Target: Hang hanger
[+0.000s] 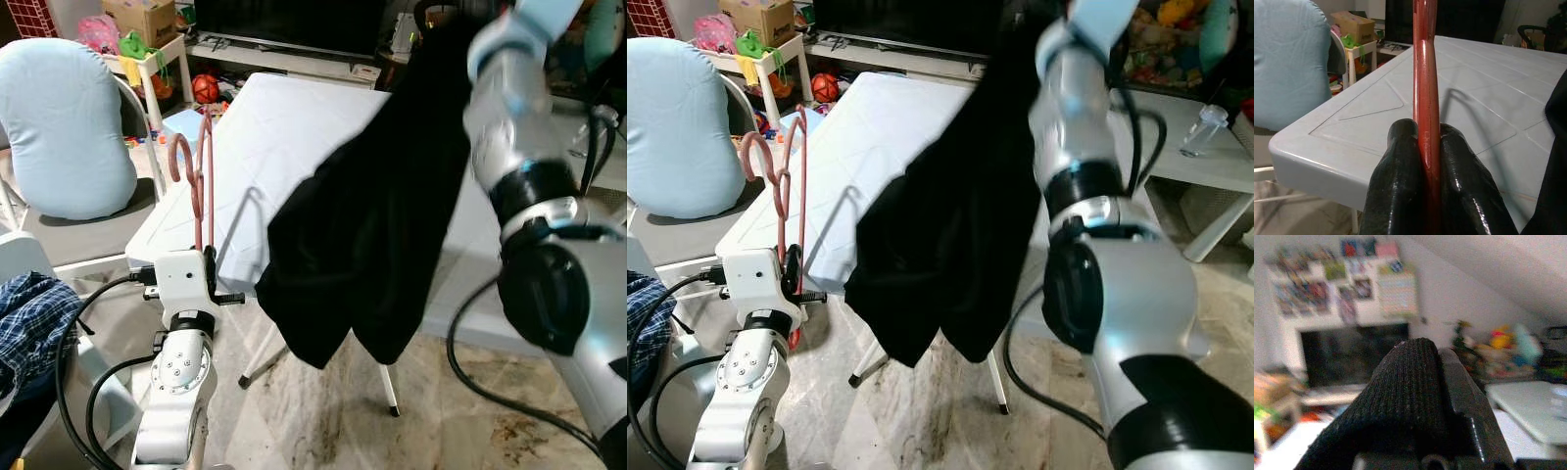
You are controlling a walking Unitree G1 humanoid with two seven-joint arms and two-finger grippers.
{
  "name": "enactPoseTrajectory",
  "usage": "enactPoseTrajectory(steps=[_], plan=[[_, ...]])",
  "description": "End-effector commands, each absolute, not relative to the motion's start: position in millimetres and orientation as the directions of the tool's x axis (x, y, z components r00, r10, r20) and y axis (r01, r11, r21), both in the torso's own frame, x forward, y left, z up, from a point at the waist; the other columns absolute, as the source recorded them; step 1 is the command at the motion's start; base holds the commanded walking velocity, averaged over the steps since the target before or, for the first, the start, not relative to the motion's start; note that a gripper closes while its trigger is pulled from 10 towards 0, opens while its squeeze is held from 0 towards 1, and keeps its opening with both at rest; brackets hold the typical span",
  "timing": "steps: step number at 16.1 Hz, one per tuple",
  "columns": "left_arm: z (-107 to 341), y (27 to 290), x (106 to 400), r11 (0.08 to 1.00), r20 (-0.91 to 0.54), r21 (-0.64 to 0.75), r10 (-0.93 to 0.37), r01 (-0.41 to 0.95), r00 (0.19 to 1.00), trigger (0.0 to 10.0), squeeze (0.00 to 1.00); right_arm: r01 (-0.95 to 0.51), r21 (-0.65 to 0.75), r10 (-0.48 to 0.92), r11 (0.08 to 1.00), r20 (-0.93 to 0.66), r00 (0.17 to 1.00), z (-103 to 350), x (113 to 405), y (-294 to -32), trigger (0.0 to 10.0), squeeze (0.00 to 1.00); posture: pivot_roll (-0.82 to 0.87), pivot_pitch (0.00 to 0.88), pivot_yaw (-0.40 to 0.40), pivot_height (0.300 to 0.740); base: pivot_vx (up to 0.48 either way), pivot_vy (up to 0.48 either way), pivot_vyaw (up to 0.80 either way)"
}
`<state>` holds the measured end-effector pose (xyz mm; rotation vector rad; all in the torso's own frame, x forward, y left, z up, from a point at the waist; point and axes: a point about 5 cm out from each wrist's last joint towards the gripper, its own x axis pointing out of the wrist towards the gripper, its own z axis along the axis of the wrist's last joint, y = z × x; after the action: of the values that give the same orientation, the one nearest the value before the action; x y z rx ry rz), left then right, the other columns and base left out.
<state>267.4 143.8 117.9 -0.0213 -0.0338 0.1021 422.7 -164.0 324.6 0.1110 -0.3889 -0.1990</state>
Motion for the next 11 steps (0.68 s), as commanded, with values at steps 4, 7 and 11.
enactPoseTrajectory(steps=[4, 7, 11], plan=[[116.0, 135.9, 268.3, 0.997, 0.033, -0.025, 0.076, -0.075, 0.997, 10.0, 0.0, 0.14, -0.098, -0.128, 0.985, 0.12, 0.984, 229.1, 419.9, -160.0, 10.0, 0.0, 0.1, 0.0, -0.108, 0.74, 0.0, 0.0, 0.0], [115.0, 134.9, 269.5, 0.998, 0.03, -0.025, 0.063, -0.062, 0.998, 10.0, 0.0, -0.013, -0.108, 0.009, 0.994, -0.033, 0.999, 185.5, 411.5, -157.9, 10.0, 0.0, 0.1, 0.0, -0.106, 0.74, 0.0, 0.0, 0.0], [112.9, 132.0, 269.2, 0.999, 0.022, -0.027, 0.044, -0.043, 0.999, 10.0, 0.0, -0.135, -0.131, 0.13, 0.982, -0.051, 0.99, 175.5, 406.6, -158.1, 10.0, 1.0, 0.09, 0.0, -0.093, 0.74, 0.0, 0.0, 0.0]])
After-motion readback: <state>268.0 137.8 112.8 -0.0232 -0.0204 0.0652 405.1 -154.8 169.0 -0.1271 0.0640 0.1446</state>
